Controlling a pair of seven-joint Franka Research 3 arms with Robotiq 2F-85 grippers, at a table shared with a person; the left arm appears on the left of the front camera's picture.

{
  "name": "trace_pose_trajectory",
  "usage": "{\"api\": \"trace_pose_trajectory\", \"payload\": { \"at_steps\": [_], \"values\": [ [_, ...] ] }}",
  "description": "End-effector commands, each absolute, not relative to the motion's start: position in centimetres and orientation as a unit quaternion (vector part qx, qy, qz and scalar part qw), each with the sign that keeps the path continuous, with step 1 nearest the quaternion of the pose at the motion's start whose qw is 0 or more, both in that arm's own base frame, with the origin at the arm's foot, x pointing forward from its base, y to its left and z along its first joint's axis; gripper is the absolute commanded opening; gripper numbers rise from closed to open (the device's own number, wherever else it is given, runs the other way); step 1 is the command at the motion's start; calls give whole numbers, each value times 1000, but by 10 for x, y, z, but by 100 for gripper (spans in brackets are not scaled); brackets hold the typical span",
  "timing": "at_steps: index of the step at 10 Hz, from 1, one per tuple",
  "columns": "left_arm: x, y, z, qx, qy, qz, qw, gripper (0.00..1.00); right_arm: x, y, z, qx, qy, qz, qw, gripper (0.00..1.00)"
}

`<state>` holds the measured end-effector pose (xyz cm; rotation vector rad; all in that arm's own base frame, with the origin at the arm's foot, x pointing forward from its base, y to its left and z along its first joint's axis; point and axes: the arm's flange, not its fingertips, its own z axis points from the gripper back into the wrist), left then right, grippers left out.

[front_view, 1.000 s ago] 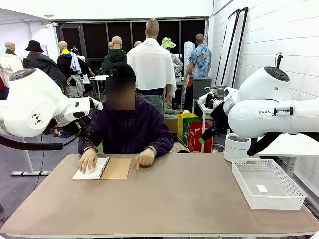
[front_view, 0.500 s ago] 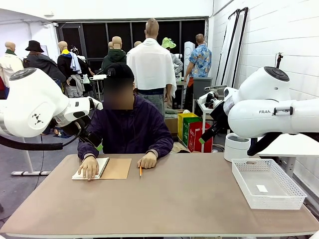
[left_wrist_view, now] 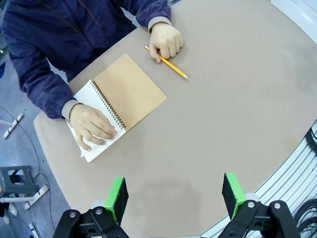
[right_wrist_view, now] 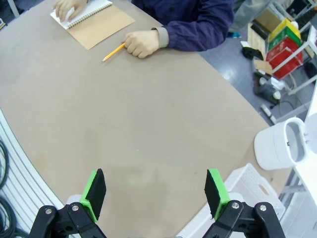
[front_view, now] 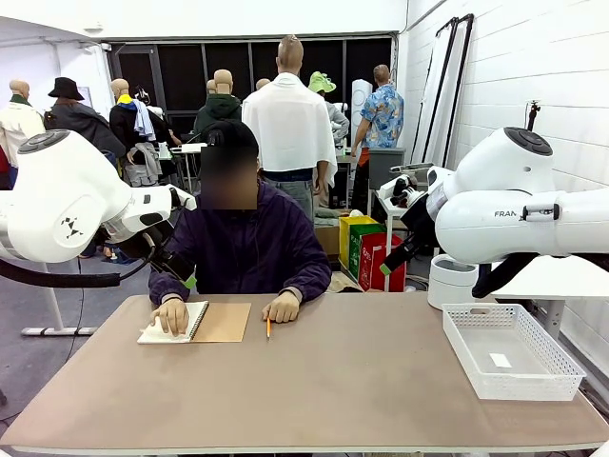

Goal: Sort the paper based on its condition.
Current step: If a person hands you a paper, place it in the Organizing basket , and if it's crumpled, put it in the Trash can.

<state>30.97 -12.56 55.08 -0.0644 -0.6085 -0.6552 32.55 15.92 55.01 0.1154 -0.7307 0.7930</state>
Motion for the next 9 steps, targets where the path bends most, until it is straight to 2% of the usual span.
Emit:
{"api": "trace_pose_trajectory", "payload": {
  "at_steps": [1,9],
  "values": [
    [310,-125,550,-30,-292,-317,902,100,326,158,549,56,-345,379,857,100],
    [310,-125,550,-30,-292,-317,902,100,326,158,549,56,-345,379,857,100]
  ]
}}
